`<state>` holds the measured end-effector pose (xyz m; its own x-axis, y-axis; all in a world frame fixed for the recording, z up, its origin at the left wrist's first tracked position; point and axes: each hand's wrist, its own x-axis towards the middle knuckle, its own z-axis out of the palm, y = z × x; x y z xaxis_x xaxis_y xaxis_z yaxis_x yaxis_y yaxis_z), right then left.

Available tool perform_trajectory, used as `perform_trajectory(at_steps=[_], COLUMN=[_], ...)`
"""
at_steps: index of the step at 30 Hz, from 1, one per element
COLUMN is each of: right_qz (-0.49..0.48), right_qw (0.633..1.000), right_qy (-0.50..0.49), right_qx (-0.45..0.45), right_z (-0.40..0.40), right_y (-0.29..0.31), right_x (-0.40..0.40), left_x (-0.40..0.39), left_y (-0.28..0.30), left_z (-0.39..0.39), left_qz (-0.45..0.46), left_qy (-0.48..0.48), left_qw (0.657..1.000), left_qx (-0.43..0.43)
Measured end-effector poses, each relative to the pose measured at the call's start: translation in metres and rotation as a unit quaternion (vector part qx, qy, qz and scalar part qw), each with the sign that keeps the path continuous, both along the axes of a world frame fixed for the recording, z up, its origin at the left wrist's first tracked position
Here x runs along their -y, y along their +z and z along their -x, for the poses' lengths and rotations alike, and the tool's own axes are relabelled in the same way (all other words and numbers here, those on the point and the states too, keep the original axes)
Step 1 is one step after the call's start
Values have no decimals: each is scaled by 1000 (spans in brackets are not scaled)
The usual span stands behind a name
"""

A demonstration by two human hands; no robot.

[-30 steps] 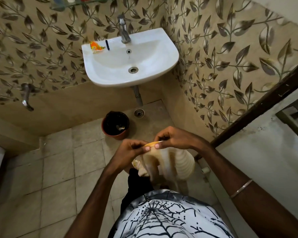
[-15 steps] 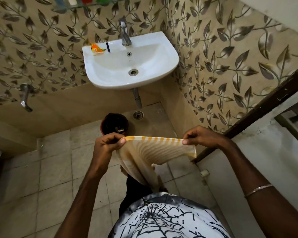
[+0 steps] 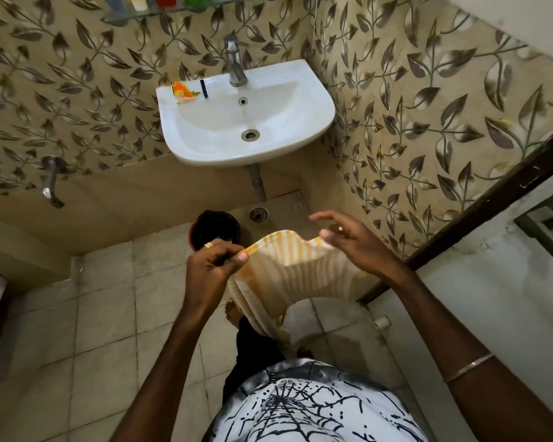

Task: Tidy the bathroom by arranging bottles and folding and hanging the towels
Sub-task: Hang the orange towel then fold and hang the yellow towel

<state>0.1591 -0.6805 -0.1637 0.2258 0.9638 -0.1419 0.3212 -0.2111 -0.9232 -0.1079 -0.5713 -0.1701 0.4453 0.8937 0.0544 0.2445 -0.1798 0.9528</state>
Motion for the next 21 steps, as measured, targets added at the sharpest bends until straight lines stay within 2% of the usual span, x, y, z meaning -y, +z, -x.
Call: perform_trajectory(at_steps=[4,7,11,15,21], right_qz=[12,30,26,-37,-92], right_qw=[993,981,975,958,955], right_qy=[114,178,154,143,59], right_qx=[11,73,159,248,275], right_z=[36,51,47,44,26], right_y=[21,28,32,36,48], right_x=[-14,-26,-35,-35,-37], left_x=[9,11,13,20,20], left_y=[0,1,-1,-3,-4], left_z=[-18,-28,-29,-33,-43], left_qz=[-23,-45,-56,-33,29], left_qy=[-52,-82,-78,-66,-39], left_qw=[998,996,995,997,997], left_qx=[-4,5,-1,1,59])
